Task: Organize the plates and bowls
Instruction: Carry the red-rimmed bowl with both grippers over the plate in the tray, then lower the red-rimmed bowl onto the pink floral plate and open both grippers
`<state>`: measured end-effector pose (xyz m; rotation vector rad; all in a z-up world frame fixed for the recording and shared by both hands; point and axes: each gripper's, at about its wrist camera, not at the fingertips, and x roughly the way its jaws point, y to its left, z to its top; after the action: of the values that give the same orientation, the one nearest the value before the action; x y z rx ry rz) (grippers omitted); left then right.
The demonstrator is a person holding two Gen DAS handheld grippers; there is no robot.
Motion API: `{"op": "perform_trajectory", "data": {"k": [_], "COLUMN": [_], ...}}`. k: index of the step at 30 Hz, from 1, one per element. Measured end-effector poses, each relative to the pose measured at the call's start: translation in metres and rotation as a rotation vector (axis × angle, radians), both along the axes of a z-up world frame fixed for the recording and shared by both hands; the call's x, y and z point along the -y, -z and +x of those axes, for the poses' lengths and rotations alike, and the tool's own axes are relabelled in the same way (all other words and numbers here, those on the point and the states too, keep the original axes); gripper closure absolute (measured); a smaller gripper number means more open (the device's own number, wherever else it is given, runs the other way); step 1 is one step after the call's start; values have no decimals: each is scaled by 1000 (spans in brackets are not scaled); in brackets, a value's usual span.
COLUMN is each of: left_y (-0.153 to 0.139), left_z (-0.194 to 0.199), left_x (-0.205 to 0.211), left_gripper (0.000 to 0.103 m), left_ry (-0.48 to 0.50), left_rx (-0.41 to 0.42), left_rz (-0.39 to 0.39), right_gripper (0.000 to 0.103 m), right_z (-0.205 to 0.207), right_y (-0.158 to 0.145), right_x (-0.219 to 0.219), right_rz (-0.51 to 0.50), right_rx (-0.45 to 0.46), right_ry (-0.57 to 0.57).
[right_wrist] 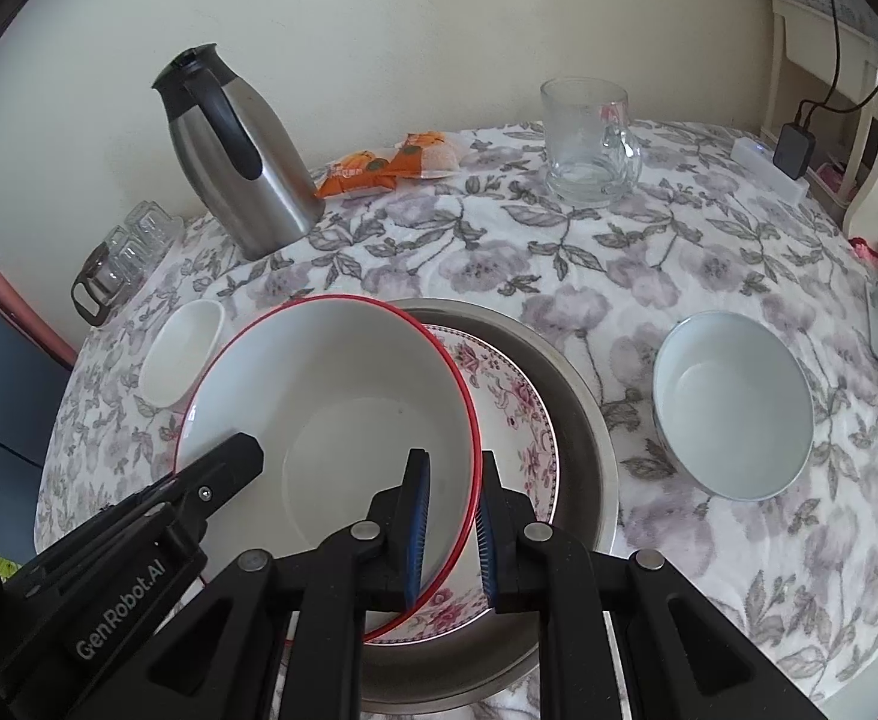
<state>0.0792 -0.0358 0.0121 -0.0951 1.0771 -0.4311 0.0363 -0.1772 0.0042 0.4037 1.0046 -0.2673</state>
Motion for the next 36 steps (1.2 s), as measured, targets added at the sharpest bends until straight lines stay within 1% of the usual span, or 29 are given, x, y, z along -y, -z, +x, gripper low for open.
{"op": "perform_trajectory", "data": {"k": [8, 20, 30, 36], "left_y": [14, 29, 35, 36], "left_z": [6, 17, 24, 25], "left_x": [8, 6, 2, 2], "left_gripper": [93, 93, 93, 93], "left_ry": [3, -17, -37, -43], "left_rx": [-36, -84, -110, -115], "left_rz": [6, -8, -22, -27], "right_gripper": [87, 87, 87, 85], "right_z": [4, 12, 15, 17], "right_y": [14, 29, 35, 34], "right_x": [8, 7, 5, 3], "right_rz": [20, 33, 41, 35], "right_rx": [-28, -63, -76, -74], "right_ry": [18, 16, 11, 7]}}
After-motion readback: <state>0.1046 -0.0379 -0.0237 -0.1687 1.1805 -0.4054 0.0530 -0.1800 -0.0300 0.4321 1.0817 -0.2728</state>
